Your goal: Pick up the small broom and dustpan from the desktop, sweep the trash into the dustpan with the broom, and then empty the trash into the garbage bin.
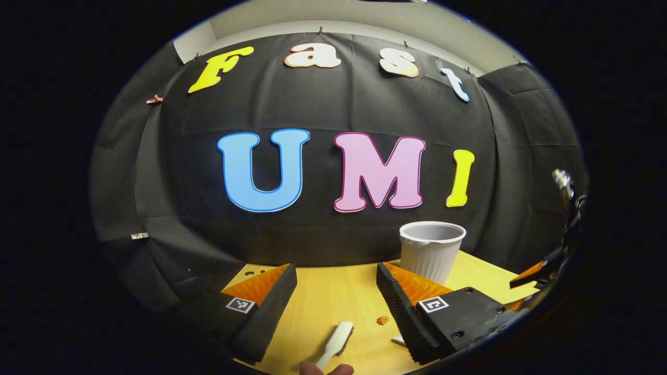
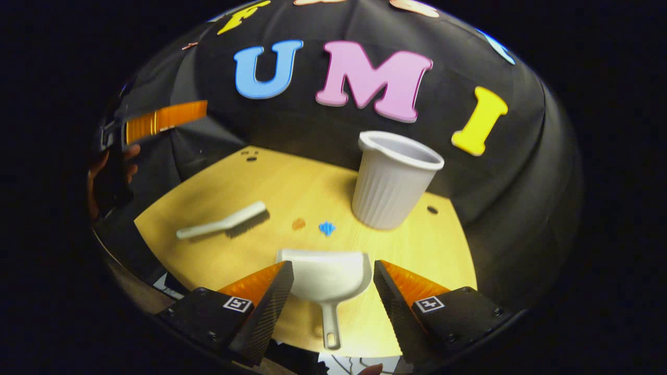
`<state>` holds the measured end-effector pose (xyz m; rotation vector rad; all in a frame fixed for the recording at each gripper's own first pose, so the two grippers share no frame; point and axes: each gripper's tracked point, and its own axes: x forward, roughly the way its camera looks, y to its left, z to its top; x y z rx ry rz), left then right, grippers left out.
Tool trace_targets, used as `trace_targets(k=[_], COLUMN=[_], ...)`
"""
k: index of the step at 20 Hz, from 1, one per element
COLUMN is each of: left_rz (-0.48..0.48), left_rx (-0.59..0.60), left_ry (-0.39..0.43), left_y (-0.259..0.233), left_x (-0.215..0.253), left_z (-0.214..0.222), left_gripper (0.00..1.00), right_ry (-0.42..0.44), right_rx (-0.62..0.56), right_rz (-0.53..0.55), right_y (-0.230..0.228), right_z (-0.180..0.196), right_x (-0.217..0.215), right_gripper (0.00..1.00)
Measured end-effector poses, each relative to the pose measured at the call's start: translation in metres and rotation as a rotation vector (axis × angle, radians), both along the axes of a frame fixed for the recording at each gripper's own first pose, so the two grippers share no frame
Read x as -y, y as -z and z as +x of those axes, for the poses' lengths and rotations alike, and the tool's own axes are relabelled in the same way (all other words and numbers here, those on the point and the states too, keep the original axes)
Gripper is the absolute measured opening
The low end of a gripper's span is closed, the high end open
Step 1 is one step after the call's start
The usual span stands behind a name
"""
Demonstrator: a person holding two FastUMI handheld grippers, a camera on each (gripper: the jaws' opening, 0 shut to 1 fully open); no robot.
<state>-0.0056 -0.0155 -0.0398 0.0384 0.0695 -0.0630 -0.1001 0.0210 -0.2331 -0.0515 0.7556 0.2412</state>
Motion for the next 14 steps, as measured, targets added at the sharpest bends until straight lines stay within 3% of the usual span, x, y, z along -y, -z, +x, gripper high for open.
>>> trace_targets(k=[7,14], left_rz=[0.011,0.038], left_rx=[-0.020,-0.063], left_ry=[-0.027,-0.094], left_y=[0.010,0.023], left_x=[-0.007,-0.022], left_z=[-0.003,-0.008], left_gripper=[0.98,0.98], right_ry=[0.014,-0.013], right_rx=[-0.353,-0.445], right_rz=[-0.045,-0.060], right_y=[0.114,0.167], right_z=[-0.029,-0.023], right_x=[0.002,-0.010], right_gripper=[0.93,0.88])
